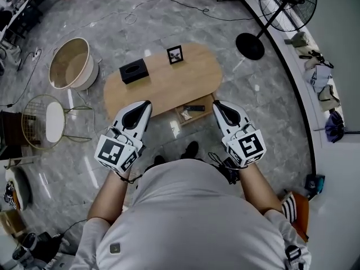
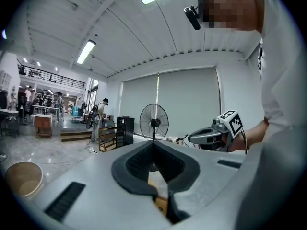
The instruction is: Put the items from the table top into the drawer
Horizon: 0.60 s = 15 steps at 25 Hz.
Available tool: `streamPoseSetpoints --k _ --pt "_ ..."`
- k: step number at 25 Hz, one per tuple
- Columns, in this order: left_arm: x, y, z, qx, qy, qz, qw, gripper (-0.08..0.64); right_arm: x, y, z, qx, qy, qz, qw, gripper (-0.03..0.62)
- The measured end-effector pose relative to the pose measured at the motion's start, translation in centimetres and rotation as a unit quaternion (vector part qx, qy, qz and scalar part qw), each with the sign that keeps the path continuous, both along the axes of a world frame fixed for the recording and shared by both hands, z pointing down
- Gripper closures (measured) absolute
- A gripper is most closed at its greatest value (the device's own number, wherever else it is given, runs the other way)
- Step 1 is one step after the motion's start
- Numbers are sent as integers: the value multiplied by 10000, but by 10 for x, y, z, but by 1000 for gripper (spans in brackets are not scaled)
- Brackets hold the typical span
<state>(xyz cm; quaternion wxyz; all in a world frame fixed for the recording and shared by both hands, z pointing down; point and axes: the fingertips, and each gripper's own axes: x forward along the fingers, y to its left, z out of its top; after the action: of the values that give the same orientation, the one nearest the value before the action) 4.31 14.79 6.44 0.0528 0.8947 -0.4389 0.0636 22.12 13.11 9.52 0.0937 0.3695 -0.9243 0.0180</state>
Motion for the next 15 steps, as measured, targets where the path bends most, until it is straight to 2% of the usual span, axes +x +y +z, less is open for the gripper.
streamPoseSetpoints --k 6,11,15 --pt "-43 37 -13 164 101 226 9996 551 -39 45 -15 139 -7 222 9997 566" --pt "-90 69 -30 289 263 150 9991 551 -68 85 -29 266 1 405 9988 566" --pt "-110 98 -40 434 212 299 9984 551 -90 114 -42 403 1 530 9978 566"
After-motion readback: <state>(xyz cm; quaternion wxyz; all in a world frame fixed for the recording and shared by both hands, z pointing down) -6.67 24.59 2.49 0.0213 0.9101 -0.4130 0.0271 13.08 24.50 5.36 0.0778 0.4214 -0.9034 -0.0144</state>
